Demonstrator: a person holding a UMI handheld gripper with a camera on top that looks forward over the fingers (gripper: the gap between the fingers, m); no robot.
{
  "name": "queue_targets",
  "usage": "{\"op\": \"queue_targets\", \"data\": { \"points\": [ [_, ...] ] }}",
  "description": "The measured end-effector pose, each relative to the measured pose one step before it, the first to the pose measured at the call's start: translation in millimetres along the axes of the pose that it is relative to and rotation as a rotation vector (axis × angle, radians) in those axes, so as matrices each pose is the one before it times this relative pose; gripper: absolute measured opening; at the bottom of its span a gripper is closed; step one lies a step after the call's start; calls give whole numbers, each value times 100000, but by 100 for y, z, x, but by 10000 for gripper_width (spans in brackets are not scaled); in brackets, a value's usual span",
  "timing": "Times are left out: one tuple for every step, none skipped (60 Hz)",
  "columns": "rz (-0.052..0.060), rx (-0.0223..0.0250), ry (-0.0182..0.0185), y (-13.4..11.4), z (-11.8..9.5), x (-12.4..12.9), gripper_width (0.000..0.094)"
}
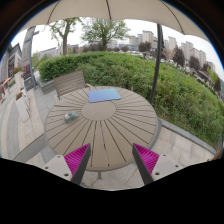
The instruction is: Arrange mouse
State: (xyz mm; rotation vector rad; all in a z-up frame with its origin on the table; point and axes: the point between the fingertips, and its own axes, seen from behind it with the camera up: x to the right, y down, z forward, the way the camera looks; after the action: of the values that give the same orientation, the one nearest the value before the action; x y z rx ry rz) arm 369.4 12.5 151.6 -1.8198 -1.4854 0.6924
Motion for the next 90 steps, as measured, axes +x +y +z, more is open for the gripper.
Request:
{"op": "queue_targets", "data": {
  "points": [
    [-132, 4, -170, 6, 45, -84, 857],
    [-174, -126, -148, 31, 70, -111, 855],
    [-214, -290, -187, 59, 83, -154, 856],
    [-165, -339, -121, 60, 121, -173, 855],
    [-103, -364, -85, 59, 139, -213, 855],
    [-27, -378, -75, 20, 176, -293, 855],
    [32, -394, -98, 68, 148, -386, 855],
    [-18, -139, 534, 188, 669, -1982, 856],
    [79, -338, -60, -7, 266, -636, 855],
    [4, -243, -41, 16, 303, -608, 855],
    [-135, -153, -36, -5, 268, -561, 854],
    [-268, -140, -5, -60, 208, -567, 855],
    [-331, -68, 54, 32, 219, -924, 855],
    [-448, -37, -275, 124, -405, 519, 856],
    [-431, 8, -93, 64, 227, -354, 856],
    [-474, -75, -66, 18, 186, -367, 855],
    [-390, -136, -108, -236, -43, -637, 856],
    [-299, 40, 55, 38, 250, -744, 856],
    [-152, -29, -22, -45, 136, -515, 857],
    [-18, -34, -58, -61, 134, -554, 858],
    [75, 27, -23, -30, 121, -536, 856],
    [145, 0, 21, -169, 251, -674, 857],
    [142, 86, -48, -27, 101, -554, 857],
    [203, -6, -19, -66, 137, -619, 858],
    [219, 33, -58, -69, 165, -634, 858],
    [194, 18, -135, -66, 145, -635, 857],
    [147, -3, -172, -183, 125, -630, 857],
    [94, 16, -215, -90, 149, -662, 859],
    [0, 56, -260, -89, 147, -659, 857],
    [-41, 130, -273, -144, 146, -649, 858],
    [-78, 209, -288, -139, 143, -642, 858],
    [-108, 377, -291, -150, 149, -658, 858],
    [-227, 440, -127, -105, -121, -823, 857],
    [-247, 542, -628, -122, 523, -311, 857],
    [-217, 500, -432, -107, 195, -623, 857],
    [-272, 379, -357, -65, 171, -600, 855],
    [-312, 179, -326, -13, 164, -565, 851],
    [-312, -12, -392, -71, 9, -765, 848],
    [-330, -256, -502, 109, 116, -499, 850],
    [-242, -353, -628, 119, 130, -565, 849],
    [-201, -443, -601, 117, 128, -509, 849],
    [-149, -415, -561, 90, 118, -442, 850],
    [-135, -92, -406, -4, 11, -479, 849],
    [-152, -14, -330, -28, 110, -394, 850],
    [-161, 207, -286, -81, 122, -359, 852],
    [-223, 368, -292, -91, 160, -374, 851],
    [-330, 501, -286, -48, 265, -419, 851],
    [-441, 595, -271, -123, 187, -391, 851],
    [-548, 650, -235, -136, 223, -335, 852],
    [-448, 531, -144, -107, 290, -309, 849],
    [-207, 401, -27, -71, 337, -263, 850],
    [40, 191, 25, -34, 374, -258, 850],
    [222, 11, -24, -48, 412, -272, 850],
    [337, -16, -124, -101, 413, -268, 849],
    [296, 102, -55, -79, 531, -201, 851],
    [502, 112, 55, -112, 509, -154, 849],
    [537, 73, 180, -83, 551, -131, 849],
    [549, 51, 256, -86, 577, -69, 848],
    [471, 28, 280, 36, 465, -29, 848],
    [220, 64, 330, -169, 595, -147, 848],
    [160, 135, 364, -157, 552, -22, 847],
    [188, 356, 413, -213, 545, -17, 848],
    [352, 726, 472, -294, 562, 24, 849],
    [467, 968, 400, -223, 712, 151, 850],
    [239, 913, 268, -281, 543, -31, 854],
    [262, 829, 83, -222, 531, -60, 856],
    [161, 473, -5, -120, 570, -53, 858],
    [155, 207, 13, -74, 592, -21, 857],
    [279, -49, 28, -2, 602, 23, 856],
    [394, -232, 116, 40, 565, 36, 856],
    [528, -257, 138, 53, 610, 55, 856],
    [562, 21, 262, -144, 740, 54, 857],
    [480, -87, 168, -8, 635, 61, 857],
    [401, -83, 225, -7, 634, 56, 857],
    [236, -128, 346, 26, 636, 122, 857],
    [72, -93, 413, 24, 614, 110, 855],
    [23, -66, 412, 6, 605, 80, 856],
    [116, 38, 298, 97, 411, 66, 855],
    [173, -163, 229, 53, 654, -7, 855],
    [147, -199, 247, 43, 537, 44, 856],
    [52, -128, 359, 37, 514, 73, 854],
    [-23, 3, 412, -19, 529, 105, 858],
    [-53, 149, 281, -7, 528, 51, 858],
    [17, 56, 64, -32, 476, 11, 858],
    [29, 144, -6, -71, 480, 21, 858],
    [31, 88, -145, -65, 485, -2, 859],
    [83, 16, -227, -57, 443, -42, 859],
    [255, -4, -133, -40, 474, -181, 858],
    [319, -31, -355, -30, 382, -34, 857],
    [484, -26, -416, -43, 376, -90, 857]
  ]
}}
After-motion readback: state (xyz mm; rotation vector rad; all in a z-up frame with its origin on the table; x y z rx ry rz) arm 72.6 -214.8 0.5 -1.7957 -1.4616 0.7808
